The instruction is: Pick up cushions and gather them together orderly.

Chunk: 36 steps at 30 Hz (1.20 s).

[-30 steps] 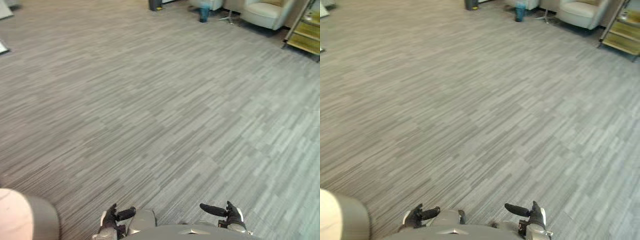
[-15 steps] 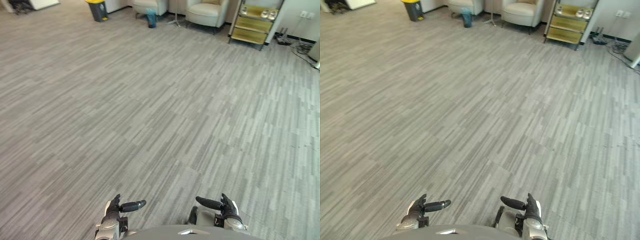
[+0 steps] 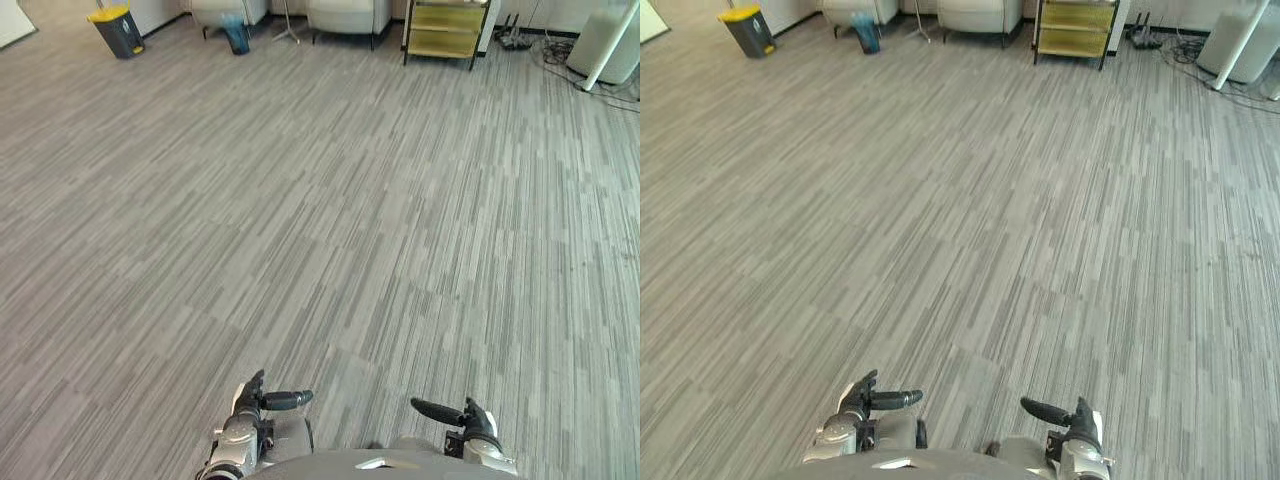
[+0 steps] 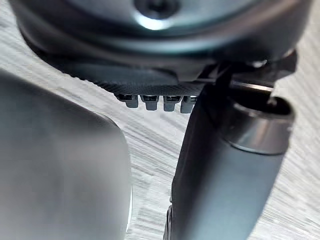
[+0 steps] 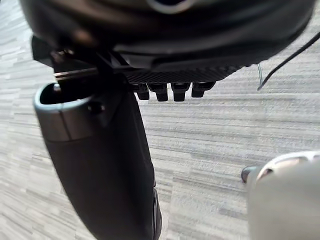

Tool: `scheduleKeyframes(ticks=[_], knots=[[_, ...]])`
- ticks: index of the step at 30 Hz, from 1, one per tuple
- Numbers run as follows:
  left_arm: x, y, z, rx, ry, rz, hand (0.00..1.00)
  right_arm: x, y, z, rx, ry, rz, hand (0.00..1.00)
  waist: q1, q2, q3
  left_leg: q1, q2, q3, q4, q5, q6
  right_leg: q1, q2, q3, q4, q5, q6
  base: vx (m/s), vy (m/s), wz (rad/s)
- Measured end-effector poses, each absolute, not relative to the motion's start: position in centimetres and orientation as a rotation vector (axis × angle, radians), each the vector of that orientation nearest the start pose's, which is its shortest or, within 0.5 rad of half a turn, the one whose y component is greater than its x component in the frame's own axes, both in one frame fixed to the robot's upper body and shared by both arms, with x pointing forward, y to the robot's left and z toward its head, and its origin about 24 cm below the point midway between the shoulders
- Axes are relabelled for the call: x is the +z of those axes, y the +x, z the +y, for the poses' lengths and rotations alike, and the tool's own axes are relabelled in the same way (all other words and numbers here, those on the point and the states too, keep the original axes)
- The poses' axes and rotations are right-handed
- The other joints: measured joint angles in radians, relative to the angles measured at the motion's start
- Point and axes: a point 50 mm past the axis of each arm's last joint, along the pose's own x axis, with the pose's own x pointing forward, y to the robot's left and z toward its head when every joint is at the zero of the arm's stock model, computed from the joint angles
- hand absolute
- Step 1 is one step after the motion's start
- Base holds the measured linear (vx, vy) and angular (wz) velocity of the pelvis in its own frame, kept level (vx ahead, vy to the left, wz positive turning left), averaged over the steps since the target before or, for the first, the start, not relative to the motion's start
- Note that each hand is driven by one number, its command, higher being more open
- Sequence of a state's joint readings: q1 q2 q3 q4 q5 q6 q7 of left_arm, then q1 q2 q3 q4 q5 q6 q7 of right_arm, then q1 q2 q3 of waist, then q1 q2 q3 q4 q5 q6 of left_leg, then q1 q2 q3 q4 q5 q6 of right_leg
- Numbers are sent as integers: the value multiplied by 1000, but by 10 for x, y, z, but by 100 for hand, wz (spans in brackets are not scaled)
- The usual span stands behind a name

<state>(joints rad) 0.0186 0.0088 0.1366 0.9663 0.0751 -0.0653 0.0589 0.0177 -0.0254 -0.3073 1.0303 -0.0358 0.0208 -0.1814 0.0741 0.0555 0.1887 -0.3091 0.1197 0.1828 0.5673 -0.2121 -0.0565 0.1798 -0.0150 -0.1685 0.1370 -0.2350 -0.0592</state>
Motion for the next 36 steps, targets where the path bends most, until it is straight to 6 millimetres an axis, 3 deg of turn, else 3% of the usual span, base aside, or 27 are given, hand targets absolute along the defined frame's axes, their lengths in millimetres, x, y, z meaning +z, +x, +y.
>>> scheduleKeyframes(ticks=[1, 2, 3, 4, 5, 6, 8, 10, 11, 12, 13, 14, 15, 17, 18, 19, 20, 21, 23, 26, 28, 29, 31, 32, 34, 35, 36], knots=[[-145, 141, 176, 154, 40, 916, 100, -155, 113, -205, -443, 13, 1073, 100, 4, -6, 3, 0, -21, -10, -114, 29, -3, 14, -10, 10, -14, -3, 6, 604, 150, -64], [-144, 142, 176, 159, 37, 911, 100, -156, 112, -203, -446, 17, 1079, 100, 11, -11, 3, -3, -50, -39, -324, 108, -9, 46, -22, 29, -40, -14, 29, 523, 157, -50], [-144, 143, 176, 164, 33, 906, 100, -157, 110, -203, -445, 17, 1086, 100, 16, -9, 3, -8, -54, -51, -393, 164, -16, 69, -23, 43, -49, -28, 53, 660, 219, -63], [-144, 143, 177, 172, 26, 902, 100, -158, 108, -201, -442, 19, 1100, 100, 28, -16, 2, 5, -57, -55, -396, 279, -4, 95, -31, 65, -53, -42, 77, 593, 214, -45], [-144, 144, 177, 172, 27, 901, 100, -159, 108, -201, -441, 19, 1103, 100, 30, -19, 2, 11, -58, -55, -398, 302, 3, 100, -35, 69, -53, -43, 78, 702, 232, -40], [-142, 146, 184, 172, 52, 896, 100, -160, 108, -192, -426, 38, 1109, 100, 25, -64, -7, 30, -89, -45, -387, 319, 30, 113, -80, 93, -45, -32, 99, 573, 170, -17], [-141, 148, 188, 178, 53, 892, 100, -161, 107, -187, -419, 48, 1115, 100, 29, -90, -13, 12, -96, -25, -279, 256, 45, 96, -106, 137, 31, -2, 140, 509, 162, -21], [-143, 142, 191, 184, 58, 912, 100, -162, 101, -187, -415, 50, 1128, 100, 31, -101, -29, 72, -112, 0, -212, 166, 74, 33, -131, 167, 284, 39, 163, 505, 187, -28], [-146, 137, 191, 174, 64, 940, 100, -163, 99, -189, -411, 41, 1130, 100, 22, -104, -38, 145, -126, 1, -233, 114, 72, -77, -156, 163, 569, 160, 188, 429, 146, -11], [-147, 136, 191, 173, 64, 946, 100, -162, 99, -189, -409, 38, 1128, 100, 15, -103, -36, 177, -129, 1, -247, 97, 73, -129, -170, 162, 683, 220, 200, 528, 158, -6], [-148, 134, 191, 174, 68, 967, 100, -161, 101, -192, -400, 27, 1115, 100, 8, -101, -28, 243, -136, -1, -268, 71, 73, -236, -202, 137, 885, 162, 161, 591, 115, -8], [-151, 131, 190, 174, 65, 989, 100, -158, 107, -197, -408, 22, 1087, 100, -5, -91, -23, 314, -133, -2, -302, 60, 81, -320, -223, 88, 968, 86, 121, 570, 87, -8], [-151, 130, 189, 170, 65, 993, 100, -156, 109, -200, -412, 16, 1074, 100, -11, -83, -20, 342, -128, -3, -319, 55, 79, -346, -229, 61, 970, 66, 114, 539, 36, -7], [-153, 126, 185, 164, 58, 1010, 100, -152, 117, -203, -410, 5, 1030, 100, -22, -58, -6, 440, -108, -4, -382, 49, 79, -424, -228, -30, 876, 5, 84, 388, -41, 6], [-154, 124, 186, 149, 75, 1020, 100, -151, 120, -201, -405, 8, 1017, 100, -27, -68, -9, 487, -97, -8, -409, 46, 76, -477, -215, -67, 716, -4, 82, 424, -144, 35], [-154, 125, 186, 143, 82, 1015, 100, -151, 121, -200, -403, 13, 1014, 100, -30, -75, -11, 513, -83, -34, -418, 11, 49, -500, -182, -65, 501, 25, 105, 512, -238, 54], [-154, 125, 188, 138, 91, 1015, 100, -152, 120, -200, -404, 17, 1017, 100, -36, -86, -13, 530, -83, -61, -422, -26, 6, -507, -162, -42, 386, 133, 98, 567, -284, 43], [-156, 121, 183, 134, 77, 1035, 100, -152, 122, -206, -412, 7, 1027, 100, -27, -55, -20, 549, -52, -117, -436, -46, 6, -486, -122, -52, 386, 117, 61, 487, -255, 17], [-157, 122, 179, 122, 71, 1035, 100, -151, 122, -212, -421, -8, 1025, 100, -25, -35, -25, 541, -48, -175, -424, -26, 29, -489, -109, -50, 407, 77, 47, 384, -210, -2], [-159, 117, 172, 118, 53, 1055, 100, -154, 114, -219, -477, 25, 1062, 100, -35, 1, -39, 519, -8, -200, -288, -11, 0, -417, -75, -85, 378, 17, 27, 467, -241, 15], [-158, 120, 171, 103, 61, 1043, 100, -155, 106, -220, -482, 12, 1076, 100, -47, 8, -36, 385, 33, -199, 51, 59, -104, -292, -50, -131, 272, 12, 25, 449, -200, 53], [-155, 124, 175, 125, 53, 1017, 100, -155, 105, -219, -471, -4, 1075, 100, -40, 6, -26, 249, 87, -159, 326, 47, -101, -199, -27, -148, 204, 6, 16, 419, -157, 35], [-152, 130, 175, 132, 46, 982, 100, -157, 103, -214, -451, -5, 1092, 100, -21, 2, -22, 131, 99, -85, 413, -1, -52, -94, -21, -155, 124, 7, 18, 316, -60, 9], [-151, 131, 175, 132, 47, 972, 100, -157, 103, -212, -449, -1, 1094, 100, -20, 2, -22, 110, 95, -67, 393, -16, -44, -75, -22, -155, 104, 8, 21, 359, -30, -4], [-150, 133, 175, 130, 48, 960, 100, -158, 102, -208, -446, 12, 1098, 100, -16, -1, -22, 65, 60, -23, 177, -29, -21, -15, -32, -157, 40, 15, 39, 333, 18, -8], [-149, 135, 176, 129, 50, 956, 100, -158, 102, -206, -443, 17, 1100, 100, -15, -7, -18, 56, 20, -26, -25, -14, -10, 20, -48, -156, 15, 10, 56, 515, 126, -7], [-148, 138, 177, 134, 50, 947, 100, -159, 100, -204, -445, 22, 1105, 100, -13, -19, -11, 48, -17, -29, -200, 46, 0, 46, -71, -156, 9, -3, 75, 442, 117, -4]])
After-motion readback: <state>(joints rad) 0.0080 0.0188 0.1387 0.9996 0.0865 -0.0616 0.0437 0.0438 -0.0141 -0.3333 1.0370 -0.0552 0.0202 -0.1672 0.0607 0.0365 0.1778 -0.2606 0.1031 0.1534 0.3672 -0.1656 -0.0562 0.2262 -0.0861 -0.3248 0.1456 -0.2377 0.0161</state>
